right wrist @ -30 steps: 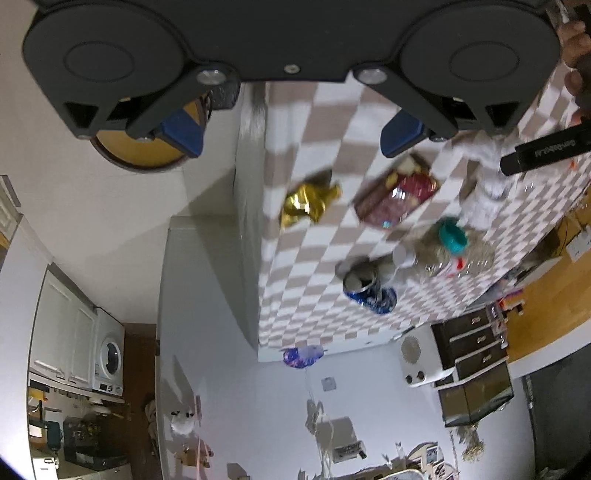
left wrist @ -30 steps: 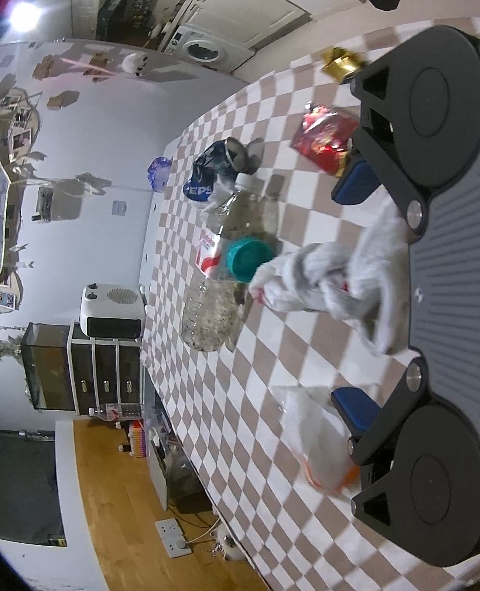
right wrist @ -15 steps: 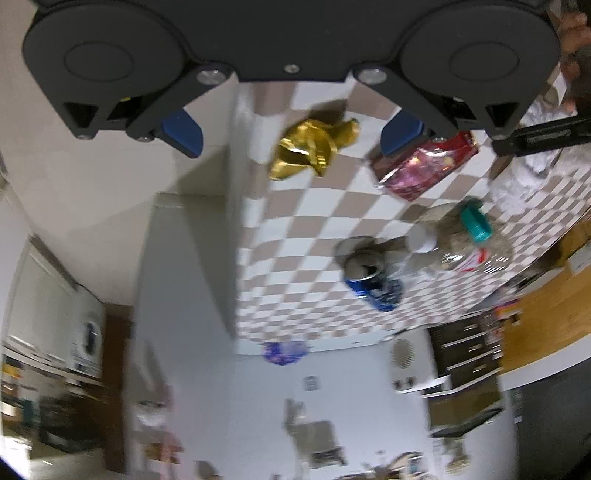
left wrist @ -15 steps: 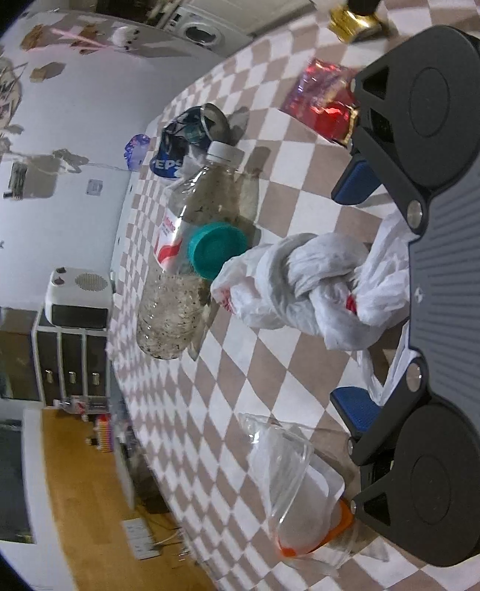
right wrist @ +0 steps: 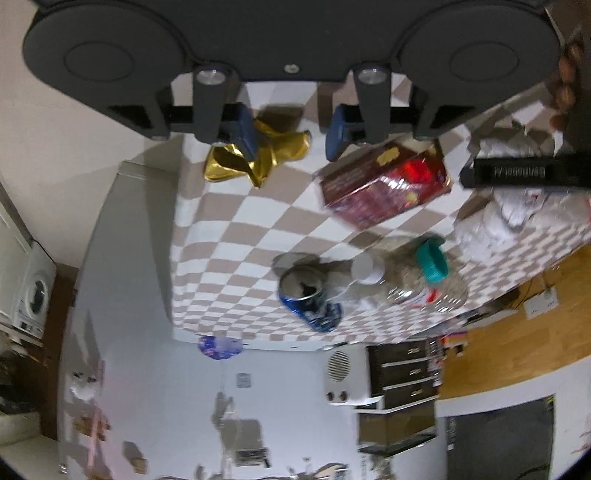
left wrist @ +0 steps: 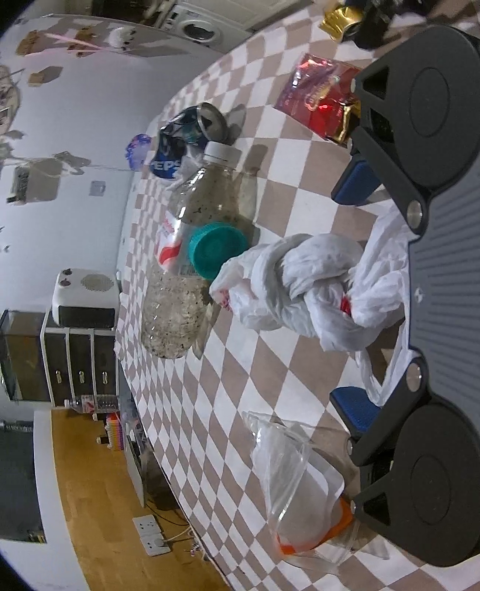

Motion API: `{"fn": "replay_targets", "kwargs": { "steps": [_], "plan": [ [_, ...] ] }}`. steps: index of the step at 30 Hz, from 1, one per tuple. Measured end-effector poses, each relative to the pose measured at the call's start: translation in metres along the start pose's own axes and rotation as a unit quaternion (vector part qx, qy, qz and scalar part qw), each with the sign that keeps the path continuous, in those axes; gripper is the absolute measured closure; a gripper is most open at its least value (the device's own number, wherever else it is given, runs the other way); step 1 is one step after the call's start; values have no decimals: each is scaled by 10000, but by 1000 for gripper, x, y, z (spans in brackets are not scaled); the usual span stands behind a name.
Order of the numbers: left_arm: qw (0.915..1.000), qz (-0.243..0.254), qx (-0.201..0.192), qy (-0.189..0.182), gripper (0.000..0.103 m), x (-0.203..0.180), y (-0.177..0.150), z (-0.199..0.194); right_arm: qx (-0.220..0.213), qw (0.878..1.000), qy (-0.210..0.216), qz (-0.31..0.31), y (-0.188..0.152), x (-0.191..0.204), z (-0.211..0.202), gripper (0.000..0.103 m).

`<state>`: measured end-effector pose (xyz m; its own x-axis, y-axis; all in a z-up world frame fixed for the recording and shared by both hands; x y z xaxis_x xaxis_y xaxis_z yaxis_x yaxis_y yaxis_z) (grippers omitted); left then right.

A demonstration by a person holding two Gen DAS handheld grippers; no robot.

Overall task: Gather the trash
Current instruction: 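Close the left tool on the white bag while the right tool grasps the gold wrapper, then carry the white bag and gold wrapper with both tools over the wastebasket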

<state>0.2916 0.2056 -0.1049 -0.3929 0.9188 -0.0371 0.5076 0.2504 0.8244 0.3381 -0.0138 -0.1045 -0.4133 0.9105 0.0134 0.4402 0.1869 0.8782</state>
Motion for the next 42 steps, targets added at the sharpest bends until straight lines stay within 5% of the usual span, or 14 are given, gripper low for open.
{"fn": "replay_targets", "kwargs": {
  "steps": [6, 12, 28, 42],
  "plan": [
    [9993, -294, -186, -162, 12, 8, 0, -6, -452, 9979, -124, -447, -16, 9, -1, 60],
    [9985, -140, -338, -403, 49, 2, 0, -12, -397, 9990, -190, -53, -9, 2, -1, 75],
    [9961, -434, -204, -736, 51, 1, -28, -63, -137, 9980, 153, 596, -17, 8, -54, 79],
    [9938, -219, -531, -950, 51, -8, -42, -133, -274, 9945, 141, 1005, -30, 0, -120, 79]
  ]
}}
Point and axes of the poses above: each gripper's, at about its wrist camera, not at the fingertips, and z roughly the way its jaws point, x to its left, y to its top, the point moved 1 cm from there along z, roughly the way its jaws point, and after that the axes turned 4 degrees about -x, right-handed, at the moved point
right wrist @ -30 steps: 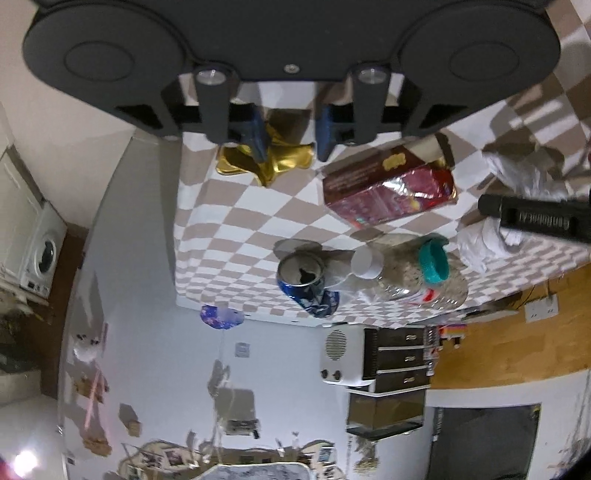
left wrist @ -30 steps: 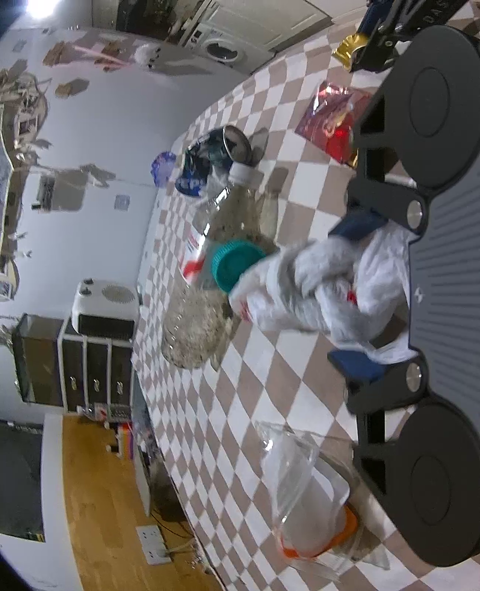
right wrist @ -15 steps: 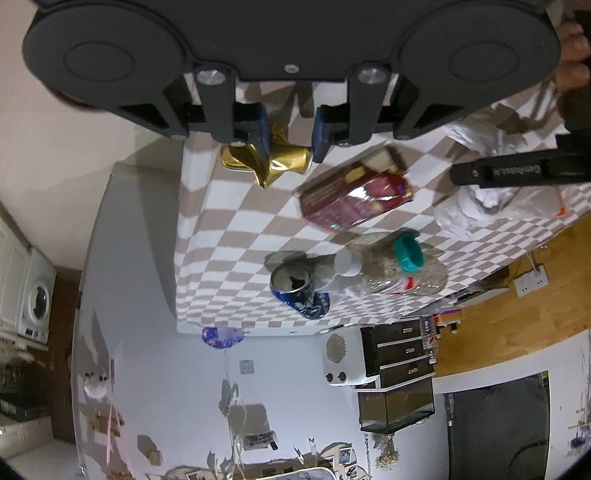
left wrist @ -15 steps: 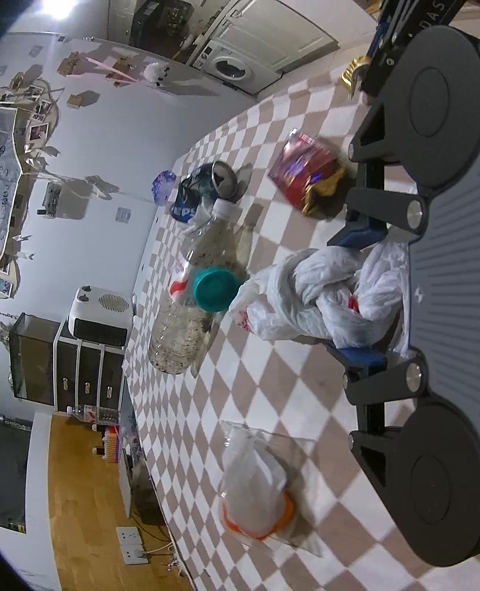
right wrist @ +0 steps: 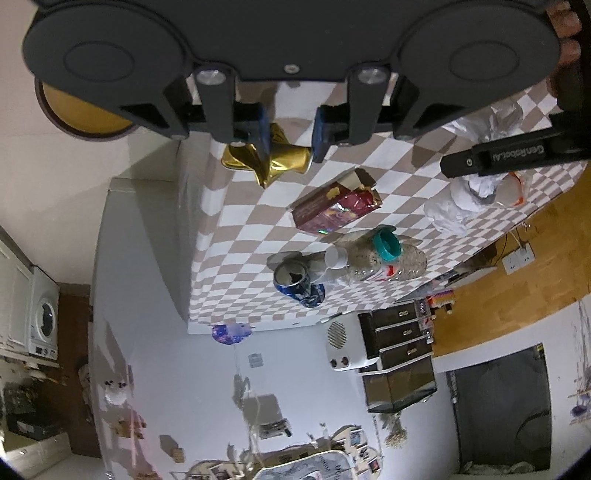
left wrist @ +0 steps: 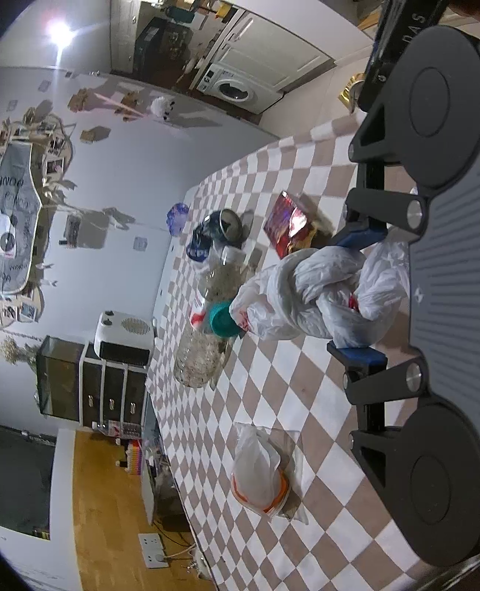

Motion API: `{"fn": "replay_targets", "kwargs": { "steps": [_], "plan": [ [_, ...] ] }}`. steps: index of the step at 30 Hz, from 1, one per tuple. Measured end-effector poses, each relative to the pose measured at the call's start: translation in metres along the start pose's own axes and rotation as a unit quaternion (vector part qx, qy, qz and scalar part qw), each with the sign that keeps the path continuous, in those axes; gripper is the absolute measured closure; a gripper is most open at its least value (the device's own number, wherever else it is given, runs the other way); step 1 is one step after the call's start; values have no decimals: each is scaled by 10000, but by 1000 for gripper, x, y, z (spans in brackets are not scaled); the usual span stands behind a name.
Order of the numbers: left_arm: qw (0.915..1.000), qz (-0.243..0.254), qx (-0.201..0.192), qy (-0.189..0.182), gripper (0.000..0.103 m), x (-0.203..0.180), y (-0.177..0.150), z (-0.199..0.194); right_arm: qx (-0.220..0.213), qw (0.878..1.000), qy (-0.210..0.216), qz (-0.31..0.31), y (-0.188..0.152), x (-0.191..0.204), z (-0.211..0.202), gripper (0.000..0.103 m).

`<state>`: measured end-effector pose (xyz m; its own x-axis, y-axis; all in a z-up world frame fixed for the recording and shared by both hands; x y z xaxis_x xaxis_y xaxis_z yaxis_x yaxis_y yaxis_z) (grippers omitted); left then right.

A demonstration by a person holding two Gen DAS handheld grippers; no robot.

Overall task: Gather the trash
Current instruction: 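Carry the white bag and gold wrapper with both tools over the wastebasket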

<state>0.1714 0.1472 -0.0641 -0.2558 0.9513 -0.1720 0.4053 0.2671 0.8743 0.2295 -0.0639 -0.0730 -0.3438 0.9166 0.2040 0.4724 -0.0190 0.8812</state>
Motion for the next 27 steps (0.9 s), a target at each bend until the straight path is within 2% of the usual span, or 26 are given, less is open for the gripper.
{"fn": "replay_targets", "kwargs": {
  "steps": [8, 16, 22, 27],
  "plan": [
    [9992, 309, -92, -219, 51, -30, -9, -22, -172, 9994, -235, 168, -5, -25, -34, 79],
    [9945, 818, -97, -645, 51, -97, -6, -24, -390, 9972, -555, 301, -2, -68, -66, 79],
    [9867, 1110, 60, -1189, 51, -155, -2, -12, -518, 9946, -798, 425, 4, -106, -83, 79],
    [9787, 1429, 148, -1469, 51, -204, 5, 4, -564, 9916, -1048, 515, 10, -138, -90, 79]
  ]
}}
Point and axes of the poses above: each gripper's, at about its wrist camera, not at the fingertips, and z roughly the way its jaws point, x to its left, y to its top, the point moved 1 cm from there along z, roughly the way its jaws point, and after that the axes turned 4 degrees about -x, right-handed, at the moved point
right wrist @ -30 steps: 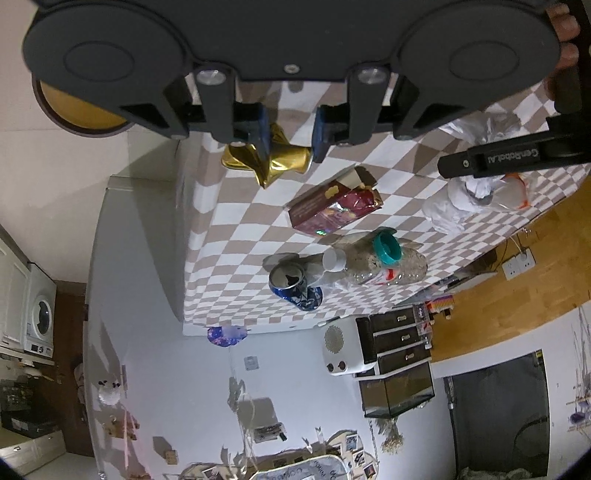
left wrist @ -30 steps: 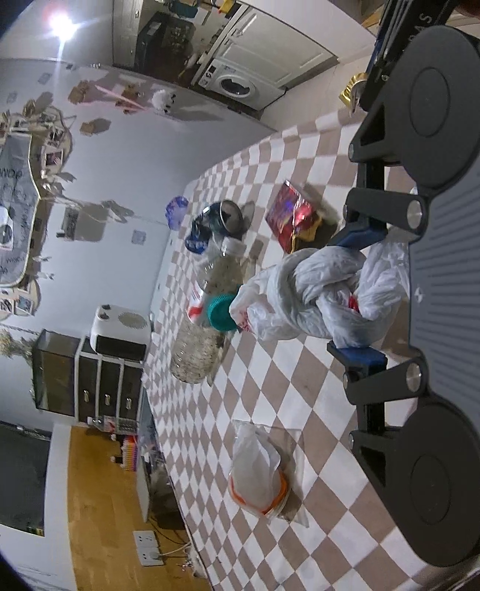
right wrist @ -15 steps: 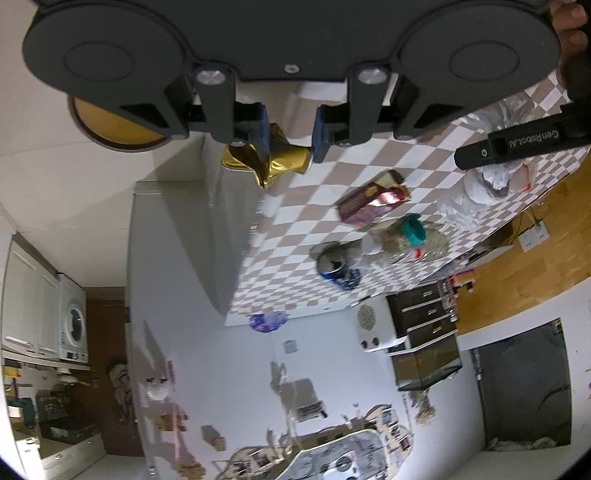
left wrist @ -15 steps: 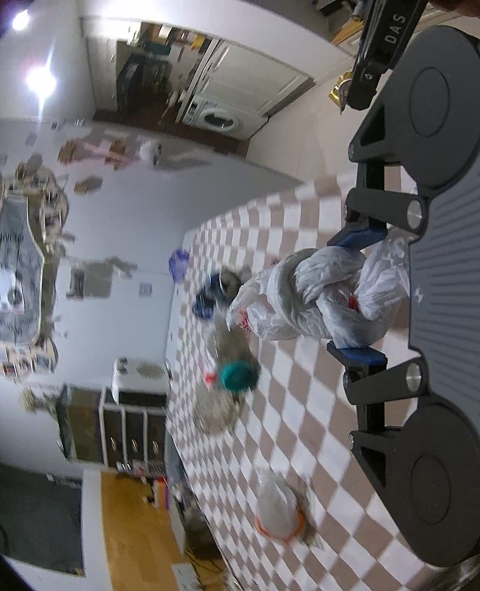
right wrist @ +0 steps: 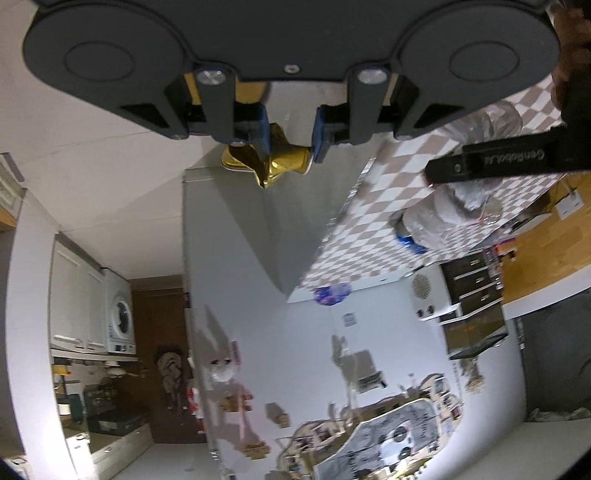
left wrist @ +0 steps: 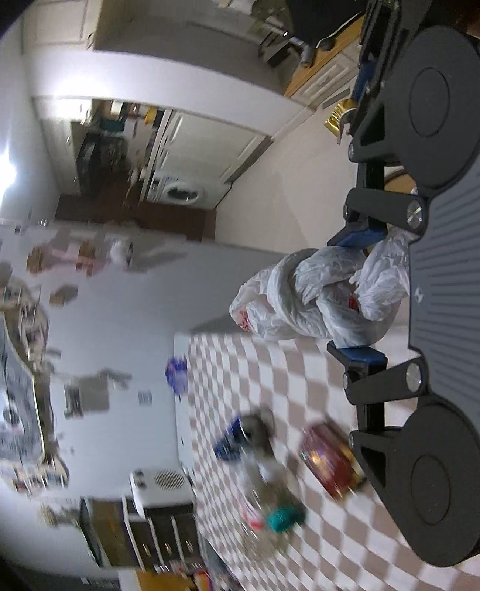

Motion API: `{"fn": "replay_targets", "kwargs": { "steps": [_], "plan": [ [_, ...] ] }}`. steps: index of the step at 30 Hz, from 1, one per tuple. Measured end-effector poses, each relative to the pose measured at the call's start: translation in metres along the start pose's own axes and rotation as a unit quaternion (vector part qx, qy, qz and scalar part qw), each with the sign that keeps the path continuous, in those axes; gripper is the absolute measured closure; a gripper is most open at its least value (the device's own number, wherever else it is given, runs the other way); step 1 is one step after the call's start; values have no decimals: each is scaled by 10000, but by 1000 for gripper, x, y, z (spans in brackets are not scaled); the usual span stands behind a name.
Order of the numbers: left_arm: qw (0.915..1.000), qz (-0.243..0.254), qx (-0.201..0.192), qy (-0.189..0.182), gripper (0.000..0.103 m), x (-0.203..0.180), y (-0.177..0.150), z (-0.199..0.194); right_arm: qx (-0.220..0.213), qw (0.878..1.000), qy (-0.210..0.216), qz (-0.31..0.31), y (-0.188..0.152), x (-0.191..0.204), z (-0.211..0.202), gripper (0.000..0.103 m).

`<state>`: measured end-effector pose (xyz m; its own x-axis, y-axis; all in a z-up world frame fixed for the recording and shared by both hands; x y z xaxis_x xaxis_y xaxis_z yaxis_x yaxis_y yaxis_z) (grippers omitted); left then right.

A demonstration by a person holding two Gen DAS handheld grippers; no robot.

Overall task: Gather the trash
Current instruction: 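Carry the white bag and gold wrapper with both tools over the wastebasket, then open both tools to drop the bag and wrapper into the wastebasket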

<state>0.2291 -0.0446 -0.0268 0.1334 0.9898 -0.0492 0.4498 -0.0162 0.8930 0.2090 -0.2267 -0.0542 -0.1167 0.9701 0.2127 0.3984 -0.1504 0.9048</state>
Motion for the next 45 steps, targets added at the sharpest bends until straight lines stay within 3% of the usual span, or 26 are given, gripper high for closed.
{"fn": "replay_targets", "kwargs": {
  "steps": [9, 20, 29, 34, 42, 45],
  "plan": [
    [9960, 299, 534, -653, 51, -55, 14, 75, 106, 9983, -484, 303, 8, -57, 22, 79],
    [9742, 559, 1870, -1131, 51, -102, -14, 200, 650, 9910, -894, 751, -9, -117, 69, 79],
    [9460, 434, 2997, -1160, 51, -97, -59, 280, 1311, 9797, -755, 1313, -37, -148, 135, 79],
    [9235, 178, 3662, -1127, 51, -81, -80, 313, 1730, 9711, -788, 1440, -54, -158, 178, 79],
    [8992, 475, 4266, -855, 50, -81, -107, 340, 2385, 9560, -733, 1541, -70, -163, 243, 79],
    [8926, 527, 4378, -935, 50, -84, -111, 342, 2630, 9494, -764, 1539, -79, -166, 262, 79]
  ]
}}
Point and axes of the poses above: each gripper's, at about its wrist camera, not at the fingertips, and z roughly the way its jaws point, x to its left, y to its top, the point moved 1 cm from there along z, roughly the way its jaws point, and after that the axes turned 4 degrees about -x, right-handed, at the moved point
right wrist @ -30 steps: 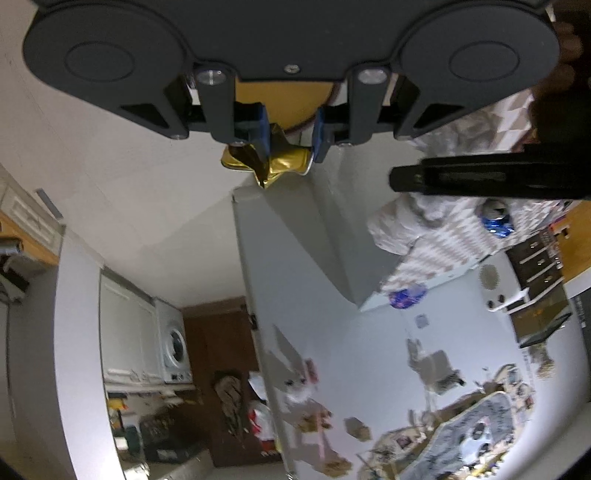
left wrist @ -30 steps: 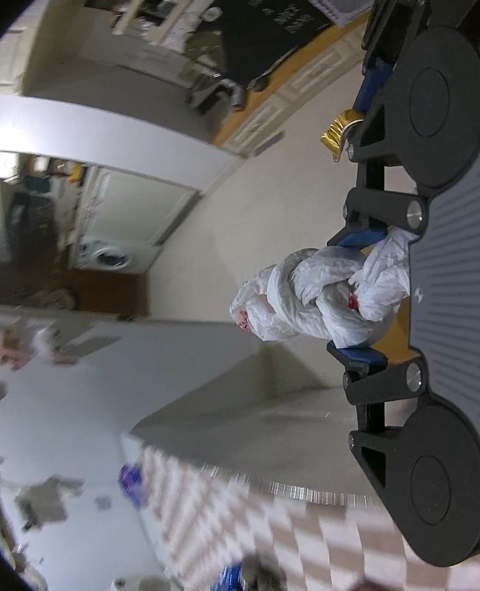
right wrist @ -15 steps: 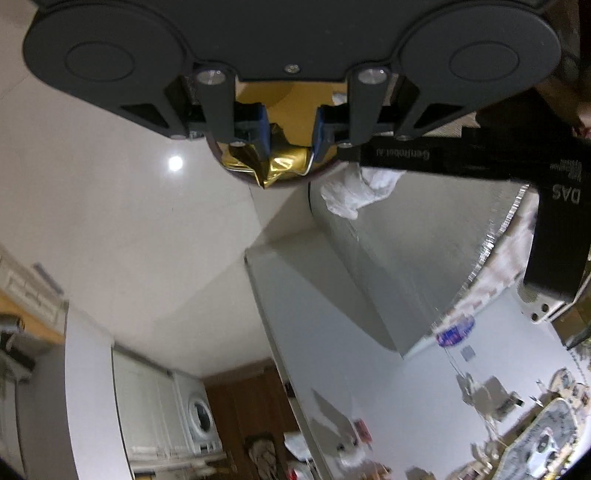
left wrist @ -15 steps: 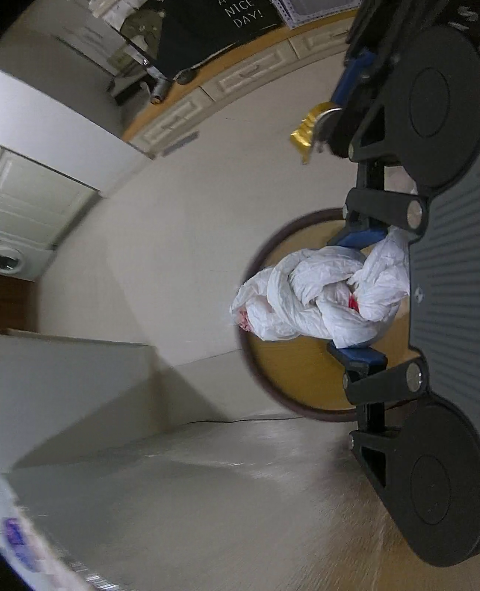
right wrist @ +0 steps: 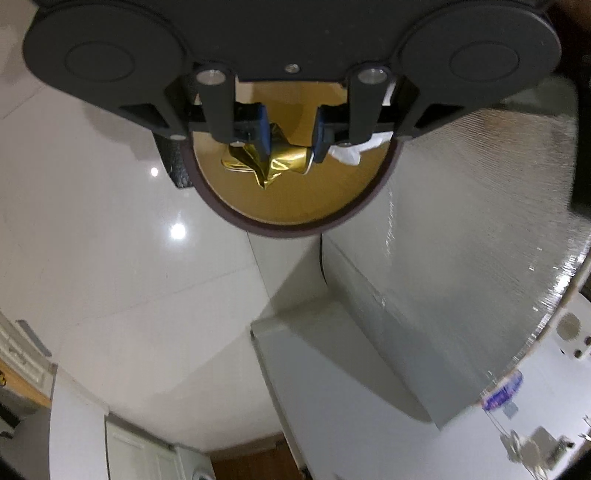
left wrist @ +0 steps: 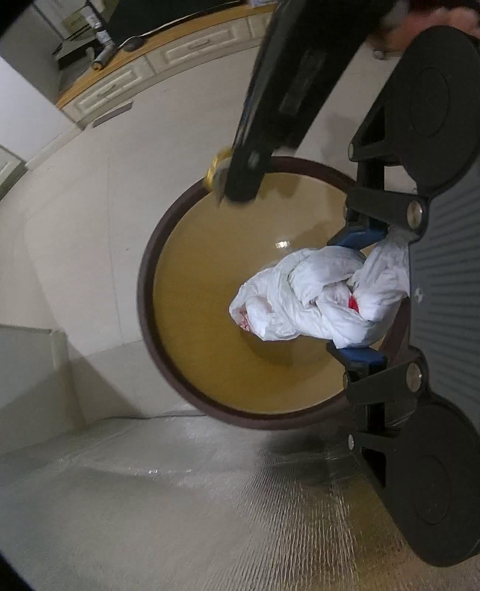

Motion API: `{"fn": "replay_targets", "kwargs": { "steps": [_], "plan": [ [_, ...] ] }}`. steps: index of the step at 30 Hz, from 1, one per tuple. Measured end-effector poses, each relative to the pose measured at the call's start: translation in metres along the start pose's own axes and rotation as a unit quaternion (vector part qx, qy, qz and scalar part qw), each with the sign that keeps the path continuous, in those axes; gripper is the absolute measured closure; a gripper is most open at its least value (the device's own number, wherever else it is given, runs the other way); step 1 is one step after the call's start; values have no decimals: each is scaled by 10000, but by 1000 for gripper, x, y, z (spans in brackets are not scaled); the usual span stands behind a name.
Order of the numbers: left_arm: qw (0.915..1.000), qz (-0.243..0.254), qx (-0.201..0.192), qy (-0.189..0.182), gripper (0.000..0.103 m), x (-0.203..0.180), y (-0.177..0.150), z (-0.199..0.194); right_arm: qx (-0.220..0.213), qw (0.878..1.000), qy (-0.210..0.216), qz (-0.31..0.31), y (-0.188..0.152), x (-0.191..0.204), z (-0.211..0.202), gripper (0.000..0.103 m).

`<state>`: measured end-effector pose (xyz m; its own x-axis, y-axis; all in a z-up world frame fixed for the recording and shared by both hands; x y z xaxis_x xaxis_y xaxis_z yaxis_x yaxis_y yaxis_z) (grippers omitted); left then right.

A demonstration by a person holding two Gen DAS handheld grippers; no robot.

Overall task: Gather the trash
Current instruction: 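Open both tools to drop the bag and wrapper into the wastebasket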

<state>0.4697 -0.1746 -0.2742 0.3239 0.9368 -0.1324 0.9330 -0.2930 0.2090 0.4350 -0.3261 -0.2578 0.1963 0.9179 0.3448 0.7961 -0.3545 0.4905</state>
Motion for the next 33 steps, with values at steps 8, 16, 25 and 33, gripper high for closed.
{"fn": "replay_targets", "kwargs": {
  "steps": [8, 16, 25, 33],
  "plan": [
    [9999, 83, -44, 129, 49, -9, 2, 6, 411, 9992, 3, -1, -4, 9, 39, 79],
    [9992, 46, -212, 330, 31, -7, 2, 4, 417, 9982, 151, 400, -4, -7, 38, 72],
    [9990, 142, -163, 402, 21, -10, 2, 5, 444, 9981, 115, 405, -7, -14, 28, 71],
    [9991, 99, -87, 392, 15, -11, 2, 6, 457, 9985, 6, 288, -4, -18, 15, 67]
  ]
}}
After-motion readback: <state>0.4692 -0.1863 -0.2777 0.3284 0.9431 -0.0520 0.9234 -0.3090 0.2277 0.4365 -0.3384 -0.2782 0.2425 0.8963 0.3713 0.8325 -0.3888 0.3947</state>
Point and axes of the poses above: each gripper's, at about its wrist camera, not at the fingertips, and z roughly the way its jaws point, x to its left, y to its top, the point moved 1 cm from there along z, roughly the way its jaws point, and after that the axes turned 4 degrees about -x, right-handed, at the moved point
